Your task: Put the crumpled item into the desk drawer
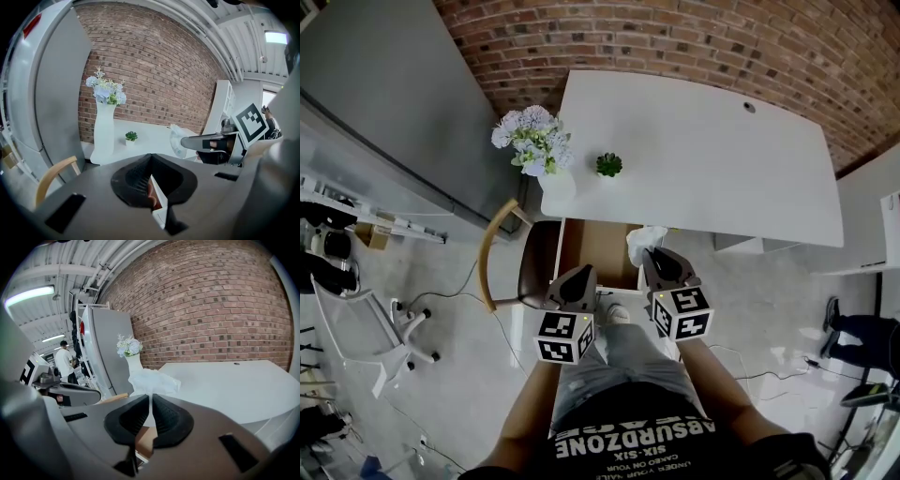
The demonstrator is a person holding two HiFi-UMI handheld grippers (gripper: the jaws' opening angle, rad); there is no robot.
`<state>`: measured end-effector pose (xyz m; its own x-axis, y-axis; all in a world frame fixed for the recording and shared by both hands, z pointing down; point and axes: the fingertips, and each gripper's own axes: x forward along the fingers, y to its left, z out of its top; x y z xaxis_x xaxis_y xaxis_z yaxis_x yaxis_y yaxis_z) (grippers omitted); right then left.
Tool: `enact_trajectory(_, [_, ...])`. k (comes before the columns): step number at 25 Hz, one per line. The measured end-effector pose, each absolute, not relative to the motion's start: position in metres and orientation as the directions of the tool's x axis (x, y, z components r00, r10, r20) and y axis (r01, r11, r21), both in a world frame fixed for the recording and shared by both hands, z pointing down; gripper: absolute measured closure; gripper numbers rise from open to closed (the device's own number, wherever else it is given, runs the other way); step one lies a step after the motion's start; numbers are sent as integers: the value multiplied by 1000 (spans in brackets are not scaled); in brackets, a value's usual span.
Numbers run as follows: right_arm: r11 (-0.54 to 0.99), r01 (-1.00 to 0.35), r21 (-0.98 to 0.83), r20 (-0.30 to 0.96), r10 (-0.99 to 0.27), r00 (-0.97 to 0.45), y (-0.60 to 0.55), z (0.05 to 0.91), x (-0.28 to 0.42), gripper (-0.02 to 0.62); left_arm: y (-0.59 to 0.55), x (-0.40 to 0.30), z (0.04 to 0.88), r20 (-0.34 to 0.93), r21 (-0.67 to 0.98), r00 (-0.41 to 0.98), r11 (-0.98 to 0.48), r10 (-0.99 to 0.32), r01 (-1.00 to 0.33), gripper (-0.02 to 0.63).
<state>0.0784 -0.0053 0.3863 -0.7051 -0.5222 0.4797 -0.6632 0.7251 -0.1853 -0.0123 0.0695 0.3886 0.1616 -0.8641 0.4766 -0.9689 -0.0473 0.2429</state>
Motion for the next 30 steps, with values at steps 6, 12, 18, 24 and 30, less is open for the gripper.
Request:
enact_trajectory(6, [701,-688,-188,497,-536,-682,-12,390,69,580,58,-21,387,486,250,209,-94,-849,-964,609])
enact_trajectory(12, [670,-717,-191,503,-561,-657,-18,390,57,580,44,-35,387,493,252,258,-148,-831,-956,609])
enact_trajectory(18, [624,-759,-188,516,-595,-617,-25,392,55,580,31,-44,385,498,250,312,-211,-809,-945,609])
enact_trajectory(24, [597,-780,-189,532,-606,-592,-27,398,51,580,24,-51,386,507,250,348,-252,-789,-935,609])
enact_trajectory(30, [585,-791,-177,561,-601,-570,-24,407,49,580,20,-53,389,513,256,379,-284,-770,-924,609])
